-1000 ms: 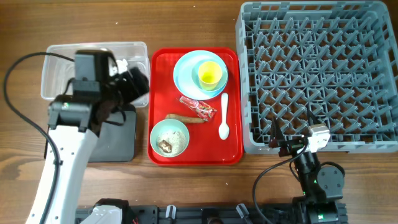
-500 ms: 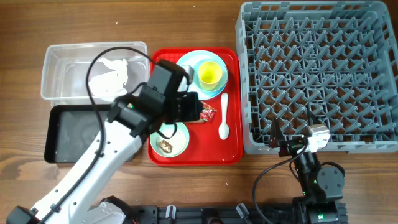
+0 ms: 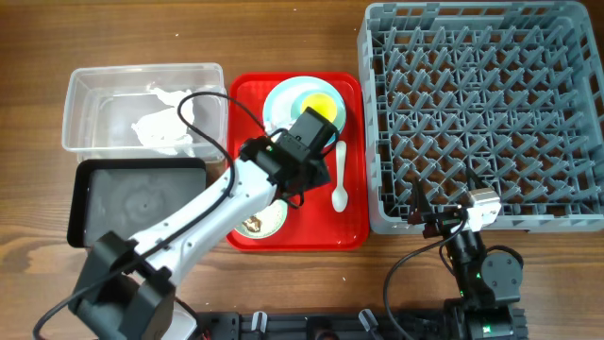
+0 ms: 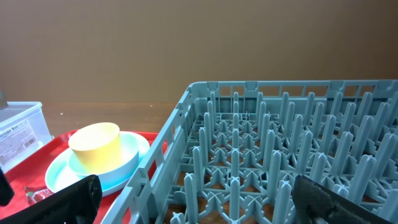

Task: Sort waste into correct bins and load items into the dishwasher rack
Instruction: 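Reach the left gripper to the red candy wrapper and grasp it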

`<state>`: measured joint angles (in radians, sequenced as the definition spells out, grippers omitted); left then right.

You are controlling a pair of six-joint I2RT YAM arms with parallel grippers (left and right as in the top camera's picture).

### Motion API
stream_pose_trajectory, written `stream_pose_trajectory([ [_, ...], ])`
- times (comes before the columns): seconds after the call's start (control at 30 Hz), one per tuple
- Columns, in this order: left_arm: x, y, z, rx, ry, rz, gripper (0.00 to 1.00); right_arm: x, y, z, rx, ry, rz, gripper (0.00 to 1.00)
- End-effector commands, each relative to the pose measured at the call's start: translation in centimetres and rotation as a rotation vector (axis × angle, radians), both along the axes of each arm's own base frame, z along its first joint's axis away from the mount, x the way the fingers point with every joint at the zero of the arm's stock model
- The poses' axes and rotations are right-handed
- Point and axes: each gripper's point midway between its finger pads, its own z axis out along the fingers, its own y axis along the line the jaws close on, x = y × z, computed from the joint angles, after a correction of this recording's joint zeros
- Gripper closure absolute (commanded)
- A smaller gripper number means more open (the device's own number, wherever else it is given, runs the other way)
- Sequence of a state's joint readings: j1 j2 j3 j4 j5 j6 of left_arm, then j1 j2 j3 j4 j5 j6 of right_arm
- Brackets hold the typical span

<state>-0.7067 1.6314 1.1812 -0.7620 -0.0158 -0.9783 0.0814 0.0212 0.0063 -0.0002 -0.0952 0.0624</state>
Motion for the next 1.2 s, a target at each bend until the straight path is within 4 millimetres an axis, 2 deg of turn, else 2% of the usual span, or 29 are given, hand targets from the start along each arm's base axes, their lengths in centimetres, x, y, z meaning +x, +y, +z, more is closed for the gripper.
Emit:
stream_pose_trajectory([
  [0.0, 1.8, 2.5, -1.2, 0.083, -0.033, 0.201, 0.49, 0.0, -0.3, 0.2, -0.007, -0.012, -0.014, 0.0],
  [0.17, 2.6, 3.4, -2.5, 0.142, -0.05, 0.241, 0.52, 0.0, -0.3, 0.2, -0.007, -0.012, -0.014, 0.0],
  [0.33, 3.2, 3.2, -3.7, 0.153, -0.052, 0.246, 0.51, 0.0, -0.3, 0.2, -0.007, -0.012, -0.014, 0.0],
  [0.43, 3.6, 3.0, -3.8, 0.143, -0.063, 0.248, 0.52, 0.0, -0.3, 0.2, -0.006, -0.012, -0.014, 0.01],
  [0.57, 3.9, 2.8, -3.7, 0.135, -0.076, 0.25, 0.58, 0.0, -0.3, 0.2, -0.007, -0.012, -0.014, 0.0],
  [0.9, 4.1, 3.2, -3.7, 0.155, -0.091, 0.258, 0.6, 0.0, -0.3, 0.2, -0.006, -0.012, -0.014, 0.0],
  [1.17, 3.9, 3.4, -5.5, 0.192, -0.06, 0.255, 0.63, 0.0, -0.3, 0.2, -0.007, -0.012, -0.014, 0.0],
])
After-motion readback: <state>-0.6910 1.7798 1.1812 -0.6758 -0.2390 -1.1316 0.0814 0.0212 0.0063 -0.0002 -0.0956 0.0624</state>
